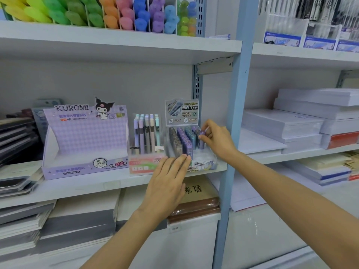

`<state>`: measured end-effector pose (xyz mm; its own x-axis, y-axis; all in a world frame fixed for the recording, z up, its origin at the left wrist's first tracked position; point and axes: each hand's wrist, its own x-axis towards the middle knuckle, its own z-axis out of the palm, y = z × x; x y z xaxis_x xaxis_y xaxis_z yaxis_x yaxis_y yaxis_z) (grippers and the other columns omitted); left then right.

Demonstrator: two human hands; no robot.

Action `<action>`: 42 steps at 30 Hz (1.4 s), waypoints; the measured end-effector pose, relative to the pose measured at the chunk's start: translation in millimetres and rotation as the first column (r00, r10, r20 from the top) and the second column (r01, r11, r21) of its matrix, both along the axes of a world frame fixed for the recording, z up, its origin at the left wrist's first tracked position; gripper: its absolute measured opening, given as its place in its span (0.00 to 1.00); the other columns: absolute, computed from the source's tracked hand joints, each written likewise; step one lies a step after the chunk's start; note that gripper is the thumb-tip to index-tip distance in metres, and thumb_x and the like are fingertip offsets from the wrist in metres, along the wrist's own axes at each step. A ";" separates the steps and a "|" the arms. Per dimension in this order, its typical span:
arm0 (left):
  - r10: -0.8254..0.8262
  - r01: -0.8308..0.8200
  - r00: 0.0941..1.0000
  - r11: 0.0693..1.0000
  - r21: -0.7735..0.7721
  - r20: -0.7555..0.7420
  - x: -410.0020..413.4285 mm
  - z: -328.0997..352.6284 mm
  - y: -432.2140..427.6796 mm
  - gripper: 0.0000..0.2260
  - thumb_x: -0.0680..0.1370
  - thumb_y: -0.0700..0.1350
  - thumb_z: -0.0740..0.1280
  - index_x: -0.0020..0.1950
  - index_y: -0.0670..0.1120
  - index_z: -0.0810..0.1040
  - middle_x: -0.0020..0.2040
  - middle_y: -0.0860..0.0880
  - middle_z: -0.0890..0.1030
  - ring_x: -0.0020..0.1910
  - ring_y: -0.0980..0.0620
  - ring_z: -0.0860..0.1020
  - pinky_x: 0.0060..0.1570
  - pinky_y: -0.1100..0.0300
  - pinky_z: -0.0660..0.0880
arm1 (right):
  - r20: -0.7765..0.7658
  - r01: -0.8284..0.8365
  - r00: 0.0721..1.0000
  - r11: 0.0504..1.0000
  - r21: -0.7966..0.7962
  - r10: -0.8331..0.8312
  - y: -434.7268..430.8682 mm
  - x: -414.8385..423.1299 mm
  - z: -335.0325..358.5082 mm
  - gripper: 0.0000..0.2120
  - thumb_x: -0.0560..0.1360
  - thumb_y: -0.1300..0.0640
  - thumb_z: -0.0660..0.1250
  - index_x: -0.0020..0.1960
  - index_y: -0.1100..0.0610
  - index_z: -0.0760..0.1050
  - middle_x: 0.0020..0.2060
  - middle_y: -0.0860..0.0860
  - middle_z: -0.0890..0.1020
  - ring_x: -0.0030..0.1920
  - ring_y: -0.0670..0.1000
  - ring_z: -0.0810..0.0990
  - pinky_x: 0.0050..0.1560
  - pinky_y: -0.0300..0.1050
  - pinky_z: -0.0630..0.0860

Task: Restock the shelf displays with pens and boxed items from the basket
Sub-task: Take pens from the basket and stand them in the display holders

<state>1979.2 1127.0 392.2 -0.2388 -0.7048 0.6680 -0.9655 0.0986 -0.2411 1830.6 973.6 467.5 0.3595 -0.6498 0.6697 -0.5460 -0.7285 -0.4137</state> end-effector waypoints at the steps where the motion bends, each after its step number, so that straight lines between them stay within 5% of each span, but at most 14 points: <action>1: 0.001 -0.001 1.000 1.000 0.004 -0.001 0.0 0.2 0.2 0.32 0.70 0.46 0.74 0.73 0.42 0.70 0.69 0.45 0.74 0.63 0.45 0.75 0.68 0.48 0.69 | 0.000 0.007 1.000 1.000 -0.002 -0.007 -0.4 0.9 0.5 0.10 0.76 0.59 0.70 0.54 0.59 0.73 0.35 0.55 0.81 0.39 0.56 0.79 0.47 0.54 0.77; 9: 0.012 -0.012 1.000 1.000 0.023 0.002 0.3 -0.6 -0.6 0.32 0.70 0.46 0.73 0.73 0.42 0.70 0.69 0.45 0.74 0.63 0.45 0.75 0.68 0.48 0.68 | -0.030 0.094 0.995 0.995 0.033 -0.093 -7.4 7.7 -4.9 0.07 0.73 0.56 0.73 0.46 0.59 0.78 0.34 0.52 0.79 0.39 0.55 0.78 0.45 0.54 0.78; 13: 0.020 -0.020 1.000 0.999 0.038 -0.005 -0.7 -0.5 -1.5 0.33 0.70 0.46 0.73 0.74 0.43 0.68 0.70 0.45 0.73 0.64 0.45 0.74 0.69 0.48 0.67 | -0.021 0.049 0.999 0.996 0.077 -0.048 -3.6 1.9 -7.0 0.10 0.76 0.57 0.70 0.55 0.59 0.80 0.38 0.50 0.80 0.39 0.49 0.77 0.51 0.51 0.78; 16: 0.025 -0.023 1.000 0.996 0.090 -0.016 -0.7 -0.6 -1.8 0.33 0.74 0.46 0.69 0.77 0.43 0.62 0.74 0.45 0.67 0.69 0.45 0.69 0.73 0.49 0.60 | -0.048 -0.002 0.999 0.996 0.093 0.006 12.9 -7.2 -7.9 0.19 0.78 0.56 0.67 0.67 0.58 0.74 0.51 0.53 0.80 0.48 0.50 0.78 0.57 0.49 0.76; 20: -0.052 0.064 0.993 0.991 0.119 -0.106 -0.8 -2.4 9.0 0.33 0.77 0.45 0.65 0.79 0.45 0.55 0.79 0.46 0.56 0.76 0.46 0.57 0.77 0.50 0.51 | 0.076 -0.128 0.988 0.986 -0.104 0.136 55.8 -18.4 -22.6 0.14 0.79 0.57 0.64 0.64 0.59 0.75 0.56 0.53 0.79 0.56 0.51 0.77 0.56 0.44 0.74; 24: -0.173 0.166 0.955 0.985 -0.047 -0.241 6.7 -37.7 36.9 0.19 0.72 0.36 0.68 0.64 0.41 0.76 0.62 0.43 0.76 0.61 0.44 0.73 0.61 0.53 0.67 | 0.113 -0.330 0.933 0.938 -0.103 0.341 103.9 -14.7 -69.3 0.06 0.79 0.57 0.64 0.53 0.56 0.78 0.46 0.49 0.80 0.45 0.46 0.78 0.44 0.37 0.74; 27: -0.087 0.140 0.906 0.985 0.101 -0.414 15.7 -100.8 59.6 0.09 0.73 0.37 0.67 0.53 0.43 0.78 0.48 0.47 0.78 0.47 0.46 0.75 0.46 0.53 0.71 | 0.011 -0.439 0.898 0.894 0.088 0.440 124.3 -3.6 -135.1 0.04 0.78 0.58 0.66 0.50 0.57 0.79 0.42 0.47 0.80 0.40 0.42 0.76 0.41 0.31 0.70; 31: 0.221 0.155 0.804 0.819 0.552 -0.553 25.8 -208.1 94.3 0.05 0.78 0.43 0.65 0.51 0.49 0.79 0.44 0.54 0.77 0.46 0.50 0.77 0.44 0.58 0.71 | -0.119 -0.414 0.840 0.766 0.492 0.530 135.6 5.2 -248.0 0.05 0.78 0.56 0.66 0.47 0.55 0.80 0.37 0.40 0.78 0.37 0.42 0.76 0.40 0.36 0.72; 34: 0.423 0.175 0.742 0.627 0.759 -0.520 25.4 -288.0 122.3 0.07 0.79 0.46 0.62 0.51 0.52 0.80 0.48 0.54 0.82 0.48 0.52 0.78 0.45 0.61 0.70 | -0.239 -0.308 0.754 0.650 0.694 0.612 142.8 4.4 -332.5 0.06 0.78 0.53 0.66 0.49 0.54 0.80 0.41 0.45 0.82 0.40 0.44 0.77 0.43 0.41 0.73; 38: 0.545 0.264 0.696 0.411 0.872 -0.467 15.8 -367.2 148.0 0.08 0.80 0.45 0.62 0.56 0.49 0.78 0.55 0.51 0.80 0.50 0.53 0.77 0.48 0.62 0.71 | -0.347 -0.140 0.612 0.529 0.837 0.711 159.6 -4.3 -418.3 0.07 0.77 0.53 0.67 0.51 0.54 0.80 0.48 0.50 0.83 0.45 0.45 0.78 0.46 0.38 0.71; 42: 0.552 0.315 0.669 0.396 0.863 -0.498 3.3 -410.2 149.0 0.11 0.80 0.42 0.61 0.61 0.45 0.77 0.58 0.47 0.79 0.57 0.49 0.76 0.49 0.66 0.67 | -0.444 0.025 0.513 0.504 0.863 0.735 172.1 -16.5 -467.8 0.10 0.77 0.53 0.67 0.56 0.57 0.78 0.53 0.56 0.80 0.53 0.54 0.78 0.52 0.44 0.72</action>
<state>1982.6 1276.0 -18.0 0.0674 -0.9010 -0.4285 -0.7772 -0.3167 0.5437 1814.0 1145.7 -0.3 0.7426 -0.3677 -0.5597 -0.6535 -0.5803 -0.4859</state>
